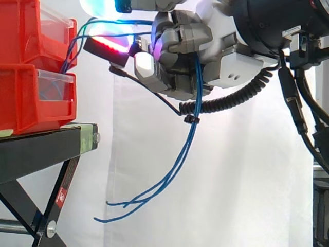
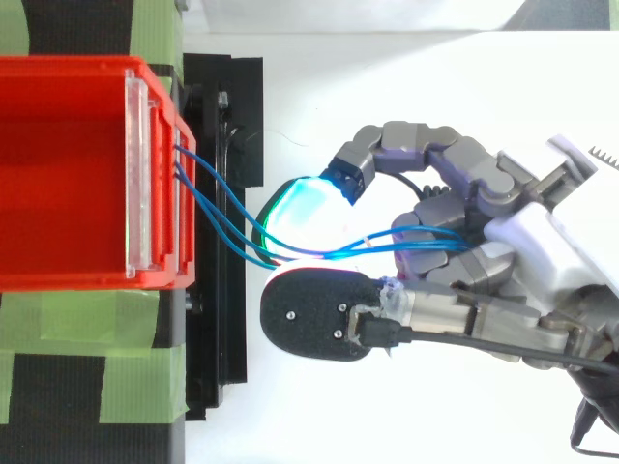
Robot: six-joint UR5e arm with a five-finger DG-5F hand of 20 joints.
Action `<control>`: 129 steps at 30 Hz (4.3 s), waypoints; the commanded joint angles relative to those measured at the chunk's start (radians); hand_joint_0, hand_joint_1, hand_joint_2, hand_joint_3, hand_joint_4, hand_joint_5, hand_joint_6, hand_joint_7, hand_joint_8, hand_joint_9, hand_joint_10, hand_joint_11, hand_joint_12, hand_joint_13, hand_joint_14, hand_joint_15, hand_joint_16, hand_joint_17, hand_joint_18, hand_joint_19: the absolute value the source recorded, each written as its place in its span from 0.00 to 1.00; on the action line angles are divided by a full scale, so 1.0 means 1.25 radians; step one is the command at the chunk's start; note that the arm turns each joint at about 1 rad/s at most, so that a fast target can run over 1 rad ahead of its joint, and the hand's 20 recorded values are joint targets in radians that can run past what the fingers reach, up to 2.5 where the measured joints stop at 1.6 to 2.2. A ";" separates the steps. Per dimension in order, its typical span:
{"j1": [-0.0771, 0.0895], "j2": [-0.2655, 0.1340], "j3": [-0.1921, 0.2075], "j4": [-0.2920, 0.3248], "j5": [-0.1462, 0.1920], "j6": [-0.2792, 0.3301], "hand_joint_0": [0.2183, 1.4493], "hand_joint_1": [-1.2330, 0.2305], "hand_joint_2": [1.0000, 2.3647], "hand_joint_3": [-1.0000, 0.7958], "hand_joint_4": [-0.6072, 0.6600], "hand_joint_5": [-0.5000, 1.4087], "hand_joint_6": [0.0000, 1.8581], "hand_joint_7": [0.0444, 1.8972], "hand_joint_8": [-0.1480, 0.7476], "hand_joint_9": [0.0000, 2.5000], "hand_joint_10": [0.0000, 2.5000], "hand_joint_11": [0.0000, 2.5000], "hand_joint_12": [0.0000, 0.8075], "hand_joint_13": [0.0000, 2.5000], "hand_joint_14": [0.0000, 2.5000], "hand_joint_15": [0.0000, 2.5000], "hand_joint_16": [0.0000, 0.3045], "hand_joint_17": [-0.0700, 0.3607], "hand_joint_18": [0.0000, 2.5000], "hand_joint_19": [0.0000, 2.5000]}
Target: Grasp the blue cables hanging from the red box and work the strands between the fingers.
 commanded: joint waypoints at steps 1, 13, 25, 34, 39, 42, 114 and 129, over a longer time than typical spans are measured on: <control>-0.001 -0.001 -0.001 0.000 0.000 0.000 0.67 0.30 0.01 0.25 0.68 0.15 0.49 0.53 0.75 0.78 1.00 1.00 0.77 0.79 1.00 0.65 0.81 0.59 1.00 0.23; -0.001 0.000 0.001 0.000 0.000 0.000 0.71 0.35 0.01 0.53 0.67 0.21 0.58 0.51 0.75 0.78 1.00 1.00 0.77 0.79 1.00 0.65 0.81 0.59 1.00 0.23; -0.002 -0.001 -0.001 0.003 0.000 -0.001 0.38 0.42 0.30 0.34 0.72 0.37 0.30 0.62 0.75 0.78 1.00 1.00 0.77 0.79 1.00 0.65 0.81 0.59 1.00 0.23; -0.002 -0.001 -0.001 0.009 0.000 -0.009 0.52 0.37 0.00 0.41 0.69 0.37 0.36 0.62 0.75 0.78 1.00 1.00 0.77 0.79 1.00 0.65 0.81 0.59 1.00 0.23; -0.002 -0.001 -0.001 0.009 0.000 -0.009 0.63 0.34 0.01 0.53 0.68 0.35 0.39 0.60 0.75 0.78 1.00 1.00 0.77 0.79 1.00 0.65 0.81 0.59 1.00 0.23; -0.002 -0.001 -0.001 0.009 0.000 -0.009 0.71 0.34 0.00 0.56 0.66 0.35 0.40 0.60 0.75 0.78 1.00 1.00 0.77 0.79 1.00 0.65 0.81 0.59 1.00 0.23; -0.009 0.000 -0.001 0.041 -0.092 0.119 0.92 0.32 0.01 0.46 0.61 0.50 0.01 0.46 0.75 0.78 1.00 1.00 0.77 0.79 1.00 0.65 0.81 0.59 1.00 0.23; -0.009 0.000 -0.001 0.016 -0.106 0.140 0.49 0.30 0.26 0.48 0.71 0.53 0.01 0.56 0.75 0.78 1.00 1.00 0.77 0.79 1.00 0.65 0.81 0.59 1.00 0.23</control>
